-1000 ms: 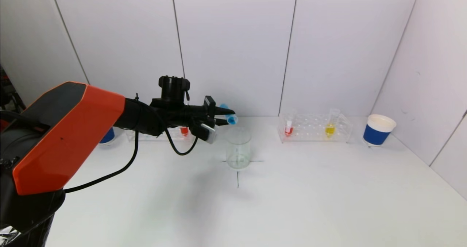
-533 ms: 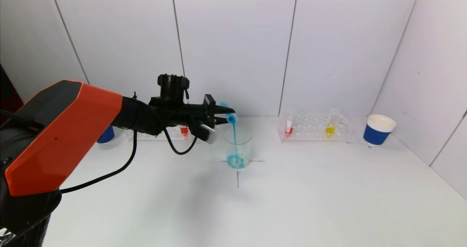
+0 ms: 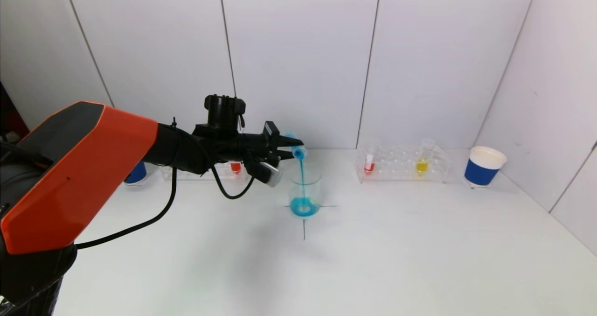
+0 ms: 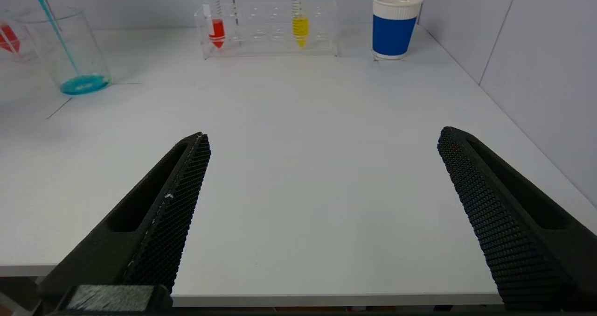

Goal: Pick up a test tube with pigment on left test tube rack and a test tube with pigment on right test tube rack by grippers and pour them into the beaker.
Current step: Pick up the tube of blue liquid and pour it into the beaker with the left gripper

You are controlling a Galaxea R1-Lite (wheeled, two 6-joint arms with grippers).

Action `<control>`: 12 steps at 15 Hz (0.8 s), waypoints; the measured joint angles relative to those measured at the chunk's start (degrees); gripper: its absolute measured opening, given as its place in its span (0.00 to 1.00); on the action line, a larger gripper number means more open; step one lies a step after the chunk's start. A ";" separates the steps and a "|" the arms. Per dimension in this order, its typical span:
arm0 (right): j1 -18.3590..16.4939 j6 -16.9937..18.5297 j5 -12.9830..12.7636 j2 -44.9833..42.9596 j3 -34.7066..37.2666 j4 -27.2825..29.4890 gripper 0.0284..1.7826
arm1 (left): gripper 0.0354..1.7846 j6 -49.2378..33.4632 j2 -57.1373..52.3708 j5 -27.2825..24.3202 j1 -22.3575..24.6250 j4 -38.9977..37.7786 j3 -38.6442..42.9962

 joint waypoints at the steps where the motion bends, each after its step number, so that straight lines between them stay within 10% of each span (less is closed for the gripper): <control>1: 0.00 0.02 0.00 0.00 0.00 0.00 0.99 | 0.23 0.40 -0.11 0.30 -0.20 0.00 0.02; 12: 0.00 0.00 0.00 0.00 -0.02 0.00 0.99 | 0.23 3.94 -1.10 4.85 -0.63 0.17 1.34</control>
